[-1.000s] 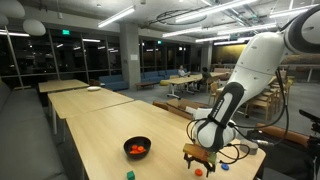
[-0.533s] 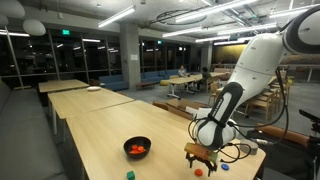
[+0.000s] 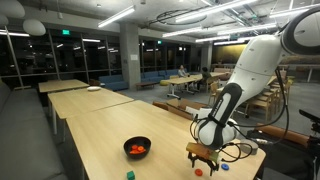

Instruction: Pick up the orange objects from the table and put them in the bowl

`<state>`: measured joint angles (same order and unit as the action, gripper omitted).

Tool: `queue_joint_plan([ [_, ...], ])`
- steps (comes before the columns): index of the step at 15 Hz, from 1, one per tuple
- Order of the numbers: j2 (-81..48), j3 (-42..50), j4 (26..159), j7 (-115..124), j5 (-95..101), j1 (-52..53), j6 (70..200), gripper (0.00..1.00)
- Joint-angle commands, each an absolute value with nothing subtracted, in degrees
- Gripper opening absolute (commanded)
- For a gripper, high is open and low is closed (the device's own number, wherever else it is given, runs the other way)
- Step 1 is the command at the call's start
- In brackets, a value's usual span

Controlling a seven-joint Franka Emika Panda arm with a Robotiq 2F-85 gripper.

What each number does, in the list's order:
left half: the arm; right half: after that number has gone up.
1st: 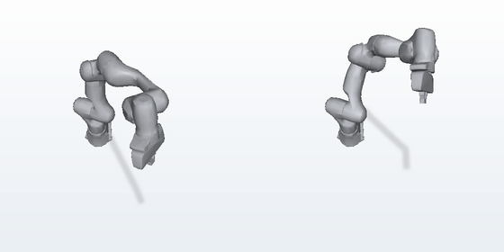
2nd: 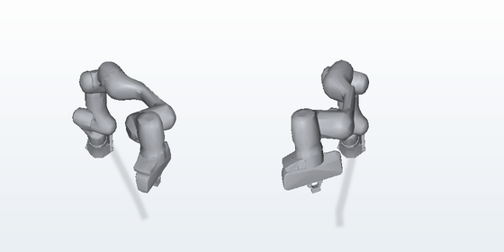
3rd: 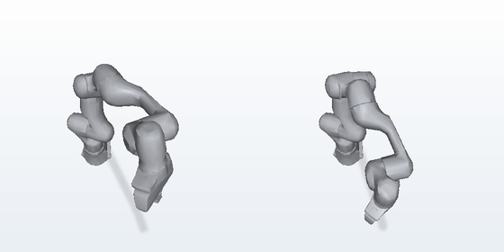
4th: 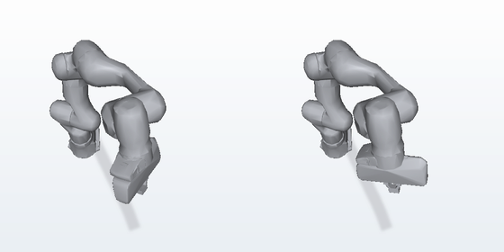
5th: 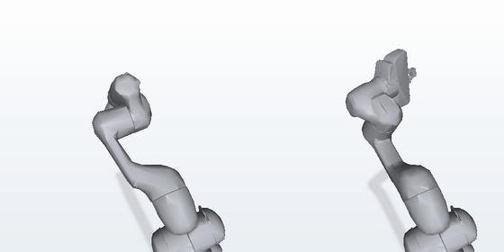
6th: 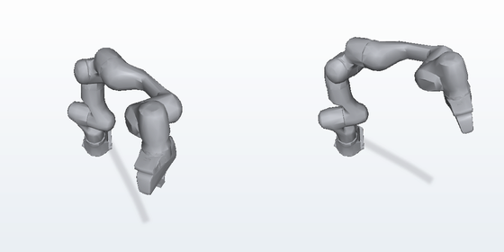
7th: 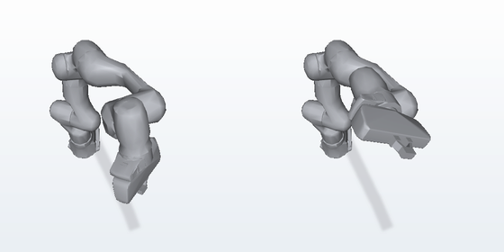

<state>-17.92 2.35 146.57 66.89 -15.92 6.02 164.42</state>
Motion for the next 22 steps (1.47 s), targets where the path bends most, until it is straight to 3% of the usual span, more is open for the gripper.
queue_joint_plan([
  [1, -18.4, 4.0, 145.6, 68.0, -14.2, 7.3, 163.0, 1.00],
  [10, -19.7, 6.2, 142.9, 69.7, -7.4, 10.5, 160.9, 1.00],
  [22, -23.6, 9.2, 143.8, 70.2, -7.9, 15.5, 171.5, 1.00],
])
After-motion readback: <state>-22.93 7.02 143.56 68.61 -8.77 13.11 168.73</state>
